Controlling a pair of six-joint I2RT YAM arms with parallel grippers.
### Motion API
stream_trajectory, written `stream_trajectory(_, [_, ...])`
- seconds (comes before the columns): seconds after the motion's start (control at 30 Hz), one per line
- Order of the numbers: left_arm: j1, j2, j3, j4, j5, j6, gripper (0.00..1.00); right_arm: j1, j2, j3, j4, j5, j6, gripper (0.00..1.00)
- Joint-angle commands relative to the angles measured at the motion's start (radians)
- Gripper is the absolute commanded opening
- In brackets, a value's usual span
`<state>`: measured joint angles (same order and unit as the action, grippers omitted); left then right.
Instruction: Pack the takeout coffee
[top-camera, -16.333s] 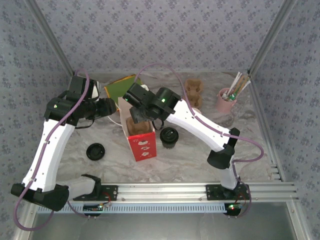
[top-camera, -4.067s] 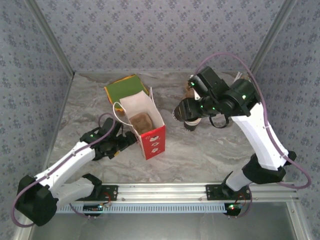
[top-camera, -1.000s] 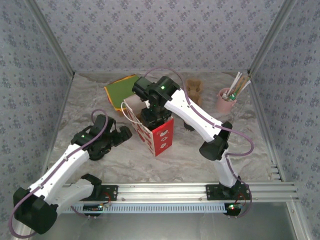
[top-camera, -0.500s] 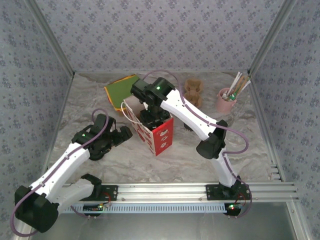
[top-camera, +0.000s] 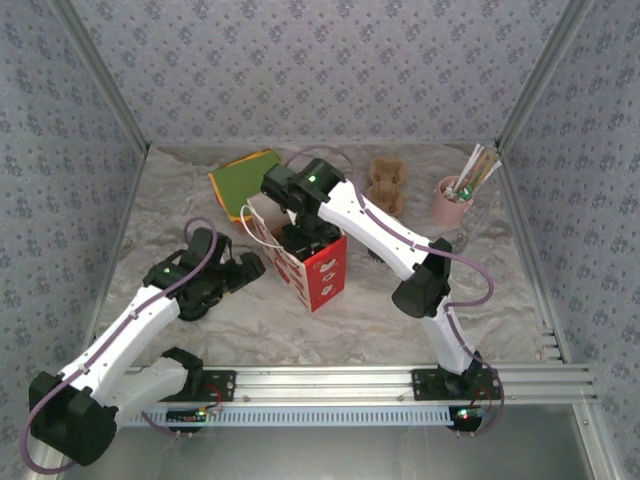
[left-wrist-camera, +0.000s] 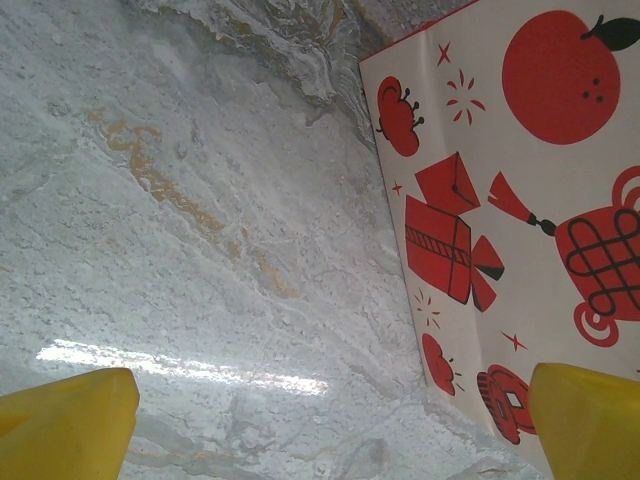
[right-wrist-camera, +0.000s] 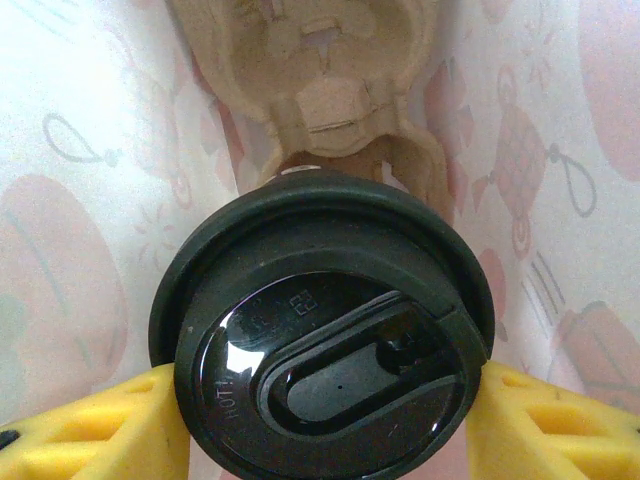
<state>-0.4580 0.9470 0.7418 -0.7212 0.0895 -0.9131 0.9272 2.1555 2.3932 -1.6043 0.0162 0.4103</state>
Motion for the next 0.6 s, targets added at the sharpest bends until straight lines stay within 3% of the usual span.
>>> stream_trajectory(0.0, [0.008, -0.026, -0.016, 0.0, 0.01, 0.01, 1.0, -0.003, 0.006, -0.012, -0.105, -0.008, 0.018, 0.63])
stream_trajectory(0.57, [0.009, -0.048, -0.029, -0.001, 0.013, 0.003, 1.0, -0.007, 0.027, -0.034, -0.096, -0.009, 0.012, 0.63])
